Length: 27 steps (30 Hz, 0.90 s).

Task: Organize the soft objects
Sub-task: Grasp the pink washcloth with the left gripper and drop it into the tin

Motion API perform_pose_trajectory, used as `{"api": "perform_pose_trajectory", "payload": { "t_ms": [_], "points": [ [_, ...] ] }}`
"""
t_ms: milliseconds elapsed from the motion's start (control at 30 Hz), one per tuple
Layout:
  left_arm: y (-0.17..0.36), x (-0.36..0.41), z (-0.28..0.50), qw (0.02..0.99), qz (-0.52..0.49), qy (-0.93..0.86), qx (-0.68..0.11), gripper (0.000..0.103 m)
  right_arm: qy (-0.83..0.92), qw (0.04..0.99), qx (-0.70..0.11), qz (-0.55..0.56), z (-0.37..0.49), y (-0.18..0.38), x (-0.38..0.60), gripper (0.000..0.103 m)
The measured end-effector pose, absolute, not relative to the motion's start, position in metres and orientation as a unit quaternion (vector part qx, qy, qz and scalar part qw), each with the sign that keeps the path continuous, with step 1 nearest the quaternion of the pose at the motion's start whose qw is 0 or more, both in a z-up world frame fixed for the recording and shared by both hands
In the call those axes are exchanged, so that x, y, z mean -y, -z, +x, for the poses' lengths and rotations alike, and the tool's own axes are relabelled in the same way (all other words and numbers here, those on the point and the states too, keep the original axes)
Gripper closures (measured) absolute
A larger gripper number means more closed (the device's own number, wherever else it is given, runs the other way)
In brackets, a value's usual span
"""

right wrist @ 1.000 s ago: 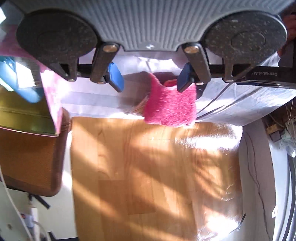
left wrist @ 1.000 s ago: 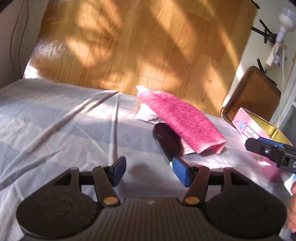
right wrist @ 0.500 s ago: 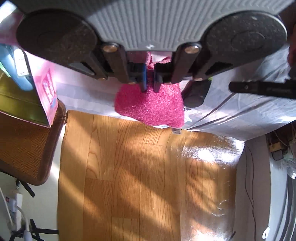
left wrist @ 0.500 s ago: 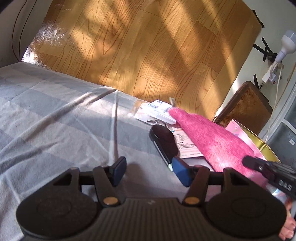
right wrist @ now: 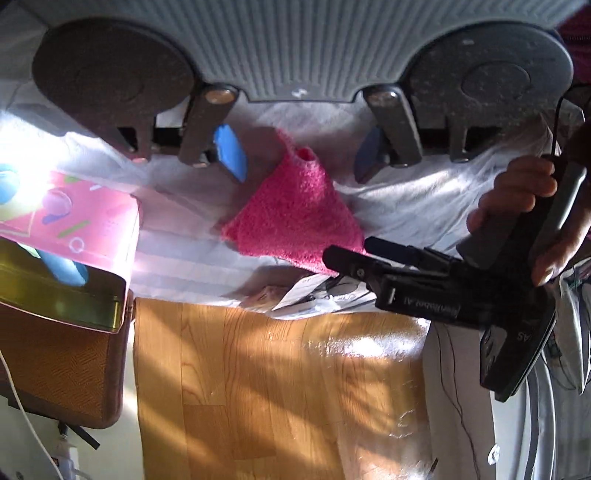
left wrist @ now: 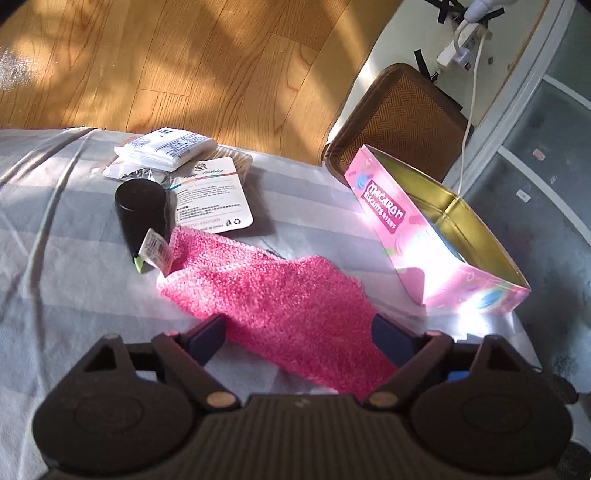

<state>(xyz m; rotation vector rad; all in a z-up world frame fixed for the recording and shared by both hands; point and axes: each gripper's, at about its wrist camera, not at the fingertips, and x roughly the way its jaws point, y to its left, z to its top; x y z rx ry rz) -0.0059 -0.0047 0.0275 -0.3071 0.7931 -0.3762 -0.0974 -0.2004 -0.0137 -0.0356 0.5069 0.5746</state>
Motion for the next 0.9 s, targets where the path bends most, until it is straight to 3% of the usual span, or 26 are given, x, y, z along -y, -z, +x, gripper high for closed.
{"api": "perform_pose_trajectory", "payload": {
  "t_ms": [133,167,233,267,300,367,667,900],
  "points": [
    [-0.027,0.011,-0.002,0.889,-0.144,0.165,-0.402,0.009,-0.281,0.922,-0.266,-0.03,-0.075,0.022,0.19,0.03],
    [-0.025,0.012,0.001,0.886,-0.147,0.159,-0.41,0.015,-0.279,0.92,-0.274,-0.031,-0.068,0.025,0.188,0.03],
    [-0.021,0.013,0.003,0.889,-0.146,0.149,-0.407,0.032,-0.283,0.914,-0.288,-0.029,-0.058,0.031,0.181,0.038],
    [-0.02,0.015,0.005,0.889,-0.14,0.15,-0.408,0.058,-0.281,0.918,-0.279,-0.031,-0.056,0.032,0.177,0.052],
    [-0.019,0.015,0.007,0.887,-0.141,0.151,-0.413,0.073,-0.286,0.917,-0.274,-0.039,-0.054,0.032,0.174,0.083],
    [-0.023,0.015,0.012,0.872,-0.173,0.179,-0.421,0.088,-0.292,0.919,-0.264,-0.027,-0.054,0.027,0.174,0.088],
    [-0.118,0.112,0.032,0.898,-0.09,0.315,-0.292,0.087,-0.134,0.986,-0.074,-0.069,-0.086,-0.014,0.226,0.088],
    [-0.116,0.229,0.084,0.881,-0.021,0.377,-0.284,0.085,-0.029,0.993,-0.107,-0.027,-0.042,-0.025,0.314,0.088]
  ]
}}
